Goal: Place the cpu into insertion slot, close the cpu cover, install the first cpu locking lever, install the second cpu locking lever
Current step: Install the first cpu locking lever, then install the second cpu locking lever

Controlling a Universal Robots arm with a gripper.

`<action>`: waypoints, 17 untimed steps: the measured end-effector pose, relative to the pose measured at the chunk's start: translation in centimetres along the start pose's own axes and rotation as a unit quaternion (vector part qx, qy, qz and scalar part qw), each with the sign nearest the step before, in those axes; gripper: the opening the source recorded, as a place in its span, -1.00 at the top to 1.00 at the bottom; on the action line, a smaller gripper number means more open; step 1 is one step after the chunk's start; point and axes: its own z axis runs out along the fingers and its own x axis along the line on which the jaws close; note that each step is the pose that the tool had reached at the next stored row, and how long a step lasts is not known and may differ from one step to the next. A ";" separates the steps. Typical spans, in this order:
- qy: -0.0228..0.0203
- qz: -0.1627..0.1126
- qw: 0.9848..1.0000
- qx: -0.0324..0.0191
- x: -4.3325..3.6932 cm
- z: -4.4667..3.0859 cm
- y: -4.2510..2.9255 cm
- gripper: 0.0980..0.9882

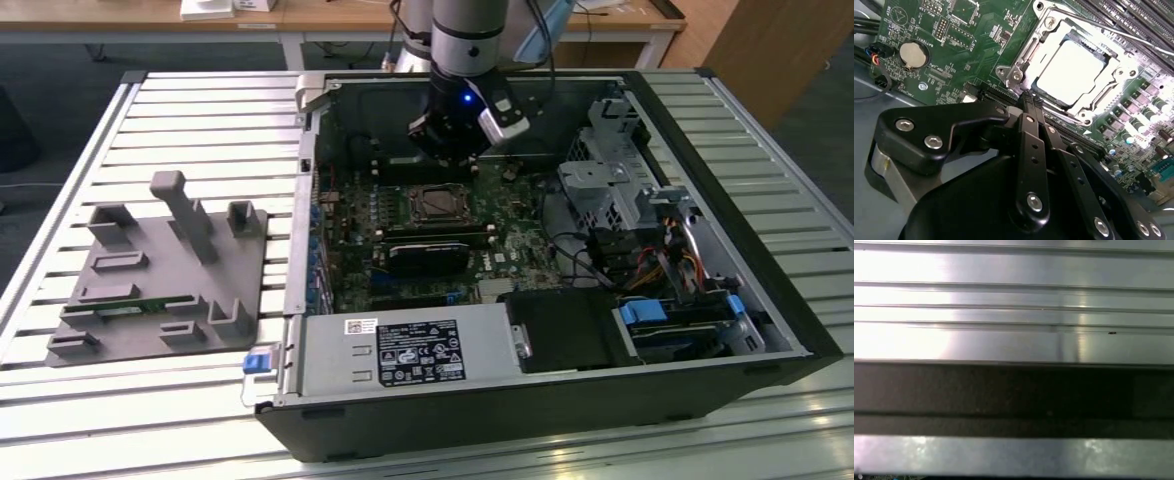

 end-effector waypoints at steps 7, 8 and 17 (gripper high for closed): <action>0.000 0.000 1.000 0.000 0.00 -0.01 -0.17 0.98; 0.000 0.000 1.000 0.000 0.00 0.00 -0.19 0.98; 0.000 0.000 1.000 0.000 0.00 -0.01 -0.54 0.98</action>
